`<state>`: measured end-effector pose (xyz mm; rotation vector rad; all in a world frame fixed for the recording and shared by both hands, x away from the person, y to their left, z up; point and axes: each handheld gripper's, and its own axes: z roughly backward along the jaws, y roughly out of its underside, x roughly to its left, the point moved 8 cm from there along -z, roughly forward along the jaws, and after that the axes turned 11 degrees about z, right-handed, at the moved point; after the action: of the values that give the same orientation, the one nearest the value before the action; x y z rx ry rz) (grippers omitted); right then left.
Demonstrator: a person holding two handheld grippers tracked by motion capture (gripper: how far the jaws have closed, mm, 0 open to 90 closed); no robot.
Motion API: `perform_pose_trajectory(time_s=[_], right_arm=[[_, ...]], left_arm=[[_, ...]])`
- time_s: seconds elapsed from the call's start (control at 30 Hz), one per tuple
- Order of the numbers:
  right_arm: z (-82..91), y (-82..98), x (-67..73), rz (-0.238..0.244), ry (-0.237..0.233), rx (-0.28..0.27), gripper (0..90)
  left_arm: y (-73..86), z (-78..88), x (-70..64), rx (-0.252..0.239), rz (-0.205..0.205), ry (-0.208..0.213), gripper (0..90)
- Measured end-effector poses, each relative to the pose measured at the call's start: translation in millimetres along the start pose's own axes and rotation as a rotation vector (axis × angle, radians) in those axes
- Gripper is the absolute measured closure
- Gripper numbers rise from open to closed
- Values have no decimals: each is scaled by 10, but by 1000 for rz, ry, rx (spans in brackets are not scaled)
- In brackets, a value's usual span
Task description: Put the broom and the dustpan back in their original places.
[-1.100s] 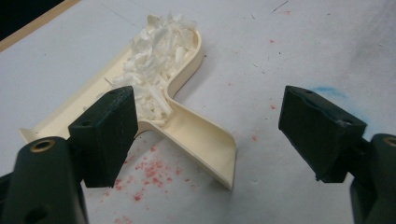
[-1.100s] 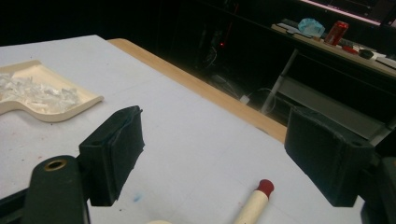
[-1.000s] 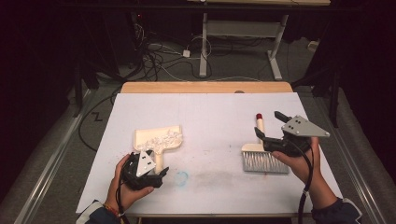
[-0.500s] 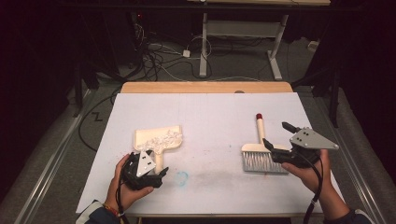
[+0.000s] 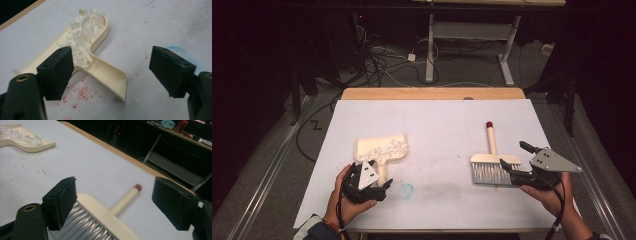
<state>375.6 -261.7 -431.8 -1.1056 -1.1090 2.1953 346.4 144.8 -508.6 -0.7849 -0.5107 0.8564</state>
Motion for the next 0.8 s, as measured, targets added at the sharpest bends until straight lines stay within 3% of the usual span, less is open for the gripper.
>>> perform_pose_trajectory(time_s=[0.13, 0.23, 0.33, 0.43, 0.5, 0.7, 0.8], right_arm=[[51, 126, 11, -13, 7, 1, 204], [99, 240, 38, 2, 25, 10, 211], [146, 363, 60, -36, 37, 2, 216], [137, 525, 131, -66, 9, 41, 214], [132, 594, 166, -54, 6, 67, 214], [166, 540, 160, -53, 21, 44, 215], [173, 515, 171, -37, 23, 45, 215]], left_arm=[[-9, 3, -5, -4, -2, 3, 197], [-18, 0, -3, -7, 1, 3, 197], [-11, -15, 6, 0, -8, -3, 197], [-3, -26, 17, 7, -5, -11, 197], [1, -22, 10, 6, -5, -12, 197], [-11, 14, -34, -4, -33, -14, 197], [8, 19, -24, -4, -28, -15, 197]])
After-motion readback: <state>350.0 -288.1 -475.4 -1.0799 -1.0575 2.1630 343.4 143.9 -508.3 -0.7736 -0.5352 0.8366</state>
